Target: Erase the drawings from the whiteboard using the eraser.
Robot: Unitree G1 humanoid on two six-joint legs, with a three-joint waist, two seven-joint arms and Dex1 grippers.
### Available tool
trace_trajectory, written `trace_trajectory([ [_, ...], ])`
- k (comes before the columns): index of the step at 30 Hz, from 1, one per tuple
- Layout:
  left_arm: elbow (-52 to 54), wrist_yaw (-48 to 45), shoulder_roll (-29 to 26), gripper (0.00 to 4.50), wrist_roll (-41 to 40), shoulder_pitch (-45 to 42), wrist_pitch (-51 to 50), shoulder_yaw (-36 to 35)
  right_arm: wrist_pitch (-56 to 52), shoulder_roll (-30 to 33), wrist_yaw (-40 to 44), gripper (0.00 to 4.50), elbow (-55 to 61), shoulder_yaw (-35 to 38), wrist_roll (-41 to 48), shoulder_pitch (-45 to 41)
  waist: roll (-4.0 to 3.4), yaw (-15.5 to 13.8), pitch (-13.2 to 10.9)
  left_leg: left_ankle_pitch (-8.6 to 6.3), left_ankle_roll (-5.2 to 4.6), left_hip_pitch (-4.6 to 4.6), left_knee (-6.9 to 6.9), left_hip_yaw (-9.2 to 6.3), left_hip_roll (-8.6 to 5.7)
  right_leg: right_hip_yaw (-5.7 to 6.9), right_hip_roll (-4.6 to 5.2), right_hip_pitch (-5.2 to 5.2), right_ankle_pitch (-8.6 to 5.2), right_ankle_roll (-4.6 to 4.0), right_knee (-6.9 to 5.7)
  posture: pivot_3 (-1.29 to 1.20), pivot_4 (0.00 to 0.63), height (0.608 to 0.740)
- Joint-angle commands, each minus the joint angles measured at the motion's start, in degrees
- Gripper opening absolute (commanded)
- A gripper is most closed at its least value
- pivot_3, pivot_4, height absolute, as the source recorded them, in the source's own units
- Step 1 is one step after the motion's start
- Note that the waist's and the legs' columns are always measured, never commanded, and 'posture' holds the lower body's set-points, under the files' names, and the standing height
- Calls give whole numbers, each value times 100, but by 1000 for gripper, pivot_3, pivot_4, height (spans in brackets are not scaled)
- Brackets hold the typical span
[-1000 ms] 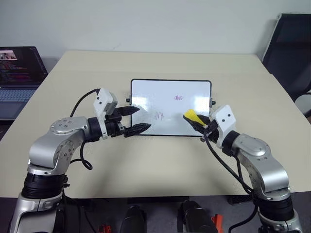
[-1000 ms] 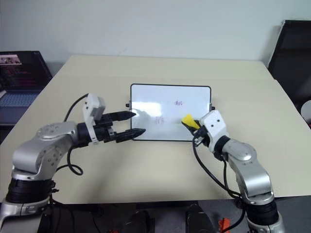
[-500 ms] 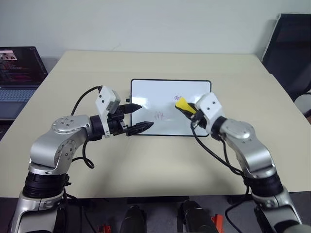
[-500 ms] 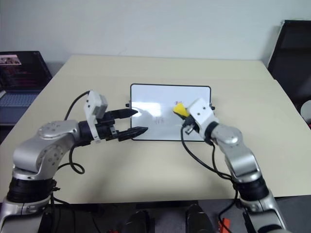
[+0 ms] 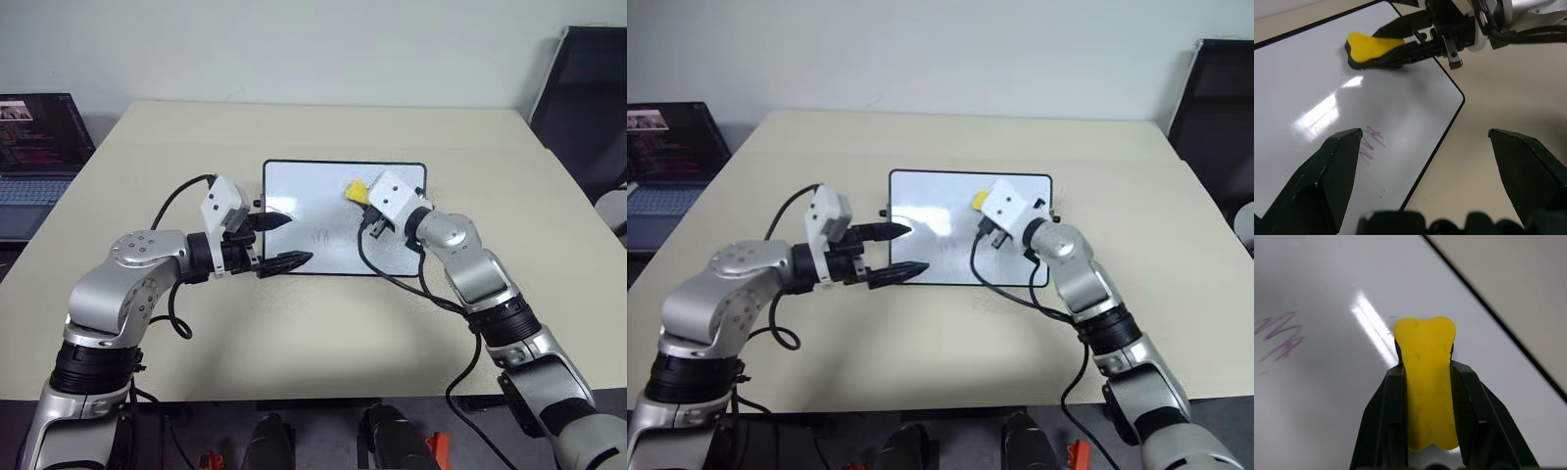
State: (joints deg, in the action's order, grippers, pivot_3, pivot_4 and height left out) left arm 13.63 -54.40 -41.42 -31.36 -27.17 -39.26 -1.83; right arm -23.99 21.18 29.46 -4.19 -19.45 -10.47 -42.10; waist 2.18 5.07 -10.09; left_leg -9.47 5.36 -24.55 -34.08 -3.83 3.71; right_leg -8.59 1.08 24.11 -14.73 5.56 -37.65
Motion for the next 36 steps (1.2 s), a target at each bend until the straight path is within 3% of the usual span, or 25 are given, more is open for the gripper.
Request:
trace_trajectory([
  [1,83,-55,-76,4500,15,-2,138,-70,22,-15,-254,855,-268,84,-231,-24,0,0,0,0,0,3,-1,0,0,-1,0,-1,0,-2,-3,0,150,740],
  [6,72,-80,-85,4500,27,42,161,-93,214,169,-718,855,-618,347,-454,-120,1,-15,0,2,-1,8,-20,0,0,-2,0,-7,11,-13,-5,0,150,740],
  [16,3,-129,-65,4500,57,108,280,-78,-240,403,632,852,103,-375,-441,344,6,-7,4,2,-1,13,-51,0,0,-3,0,-27,13,-12,-4,0,150,740],
  [21,-6,-153,-69,4500,72,153,329,-98,219,13,-693,851,-326,291,-648,-98,4,63,2,3,-1,16,-51,2,1,-4,0,-23,15,-14,-7,0,150,740],
  [24,11,-164,-72,4500,74,201,347,-116,333,5,-912,851,-498,422,-615,-213,5,61,-2,3,-1,11,-53,2,-2,-10,0,-13,19,-15,-8,0,150,740],
  [31,14,-157,-64,4500,86,233,378,-126,91,119,-361,850,-502,168,-652,87,7,27,0,3,-1,9,-41,4,0,-10,0,-13,16,-12,-5,0,150,740],
  [36,8,-162,-66,4500,90,247,394,-130,-232,440,685,850,49,-329,-672,510,12,9,3,3,-1,10,-33,4,0,-9,-1,-11,16,-12,-3,0,150,740],
])
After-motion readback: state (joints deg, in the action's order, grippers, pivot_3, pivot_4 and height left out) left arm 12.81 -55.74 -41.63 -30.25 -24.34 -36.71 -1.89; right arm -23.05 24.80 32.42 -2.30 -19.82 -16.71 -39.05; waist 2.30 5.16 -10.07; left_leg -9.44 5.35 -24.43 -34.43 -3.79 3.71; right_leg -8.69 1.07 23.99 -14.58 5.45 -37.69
